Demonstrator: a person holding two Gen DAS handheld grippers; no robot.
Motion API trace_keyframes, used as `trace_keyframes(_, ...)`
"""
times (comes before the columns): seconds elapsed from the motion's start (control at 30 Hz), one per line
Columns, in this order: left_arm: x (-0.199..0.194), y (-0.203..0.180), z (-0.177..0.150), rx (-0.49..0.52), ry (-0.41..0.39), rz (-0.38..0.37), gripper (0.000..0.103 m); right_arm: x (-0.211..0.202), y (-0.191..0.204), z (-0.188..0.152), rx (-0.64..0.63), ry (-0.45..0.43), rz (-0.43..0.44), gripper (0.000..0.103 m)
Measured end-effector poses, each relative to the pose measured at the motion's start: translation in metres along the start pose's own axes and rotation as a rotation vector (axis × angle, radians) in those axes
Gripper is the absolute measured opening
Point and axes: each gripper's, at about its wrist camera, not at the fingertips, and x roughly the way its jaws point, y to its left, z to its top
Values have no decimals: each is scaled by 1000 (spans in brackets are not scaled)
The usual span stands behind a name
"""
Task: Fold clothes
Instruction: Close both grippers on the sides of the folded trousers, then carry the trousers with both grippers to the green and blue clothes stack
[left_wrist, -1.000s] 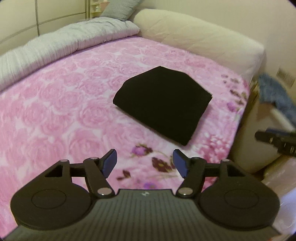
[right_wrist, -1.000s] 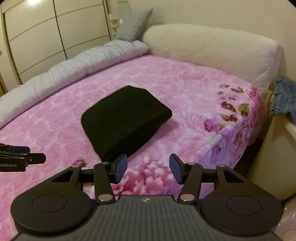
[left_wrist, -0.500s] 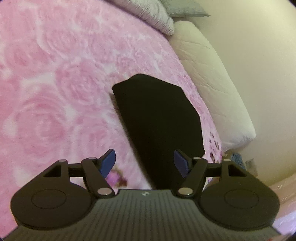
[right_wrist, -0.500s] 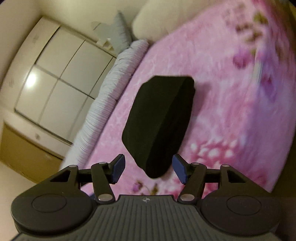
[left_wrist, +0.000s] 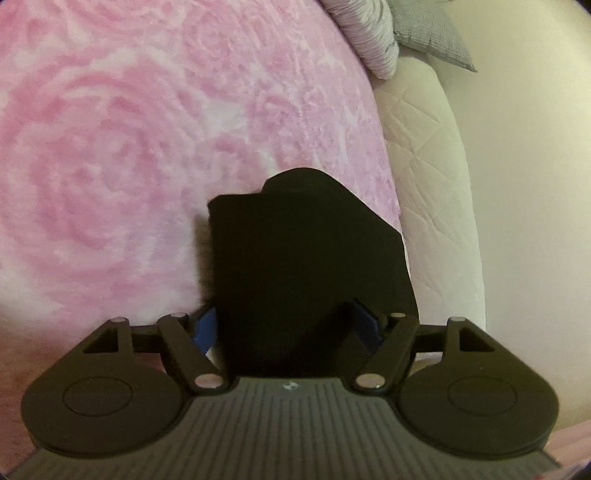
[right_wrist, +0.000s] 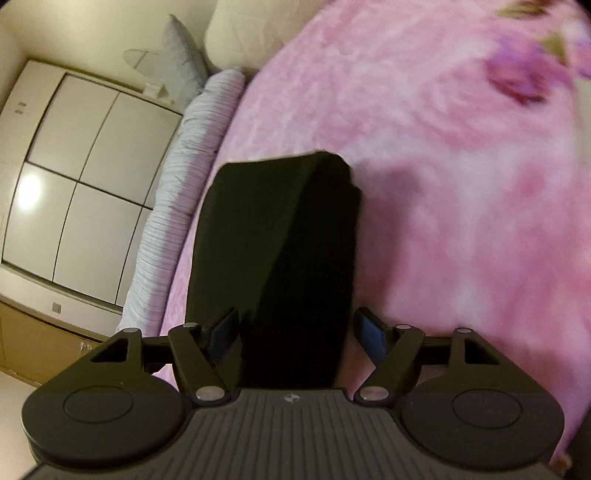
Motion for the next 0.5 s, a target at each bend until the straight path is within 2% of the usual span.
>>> trace_keyframes(0.07, 6, -4, 1, -16, -2, 7, 71, 8, 3, 5, -6, -2, 9, 72)
trace_keyframes(0.23, 19, -8, 6, -56, 13, 23, 72, 30, -3, 23, 44, 31, 30, 52)
trace_keyframes(0.33, 25, -12, 10, -68, 29, 39, 66, 42, -8, 33, 74, 47, 46, 41)
trace_keyframes(0.4, 30, -16, 13, -67, 45, 41, 43, 49, -10, 39, 96, 57, 45, 33)
trace_keyframes(0.43, 31, -18, 14, -71, 51, 38, 38, 52, -10, 43, 113, 62, 47, 30)
trace_keyframes(0.47, 30, -20, 16, -80, 51, 27, 28, 54, -11, 47, 139, 70, 49, 26)
trace_keyframes(0.5, 28, -25, 17, -83, 51, 21, 24, 56, -10, 51, 158, 79, 49, 24)
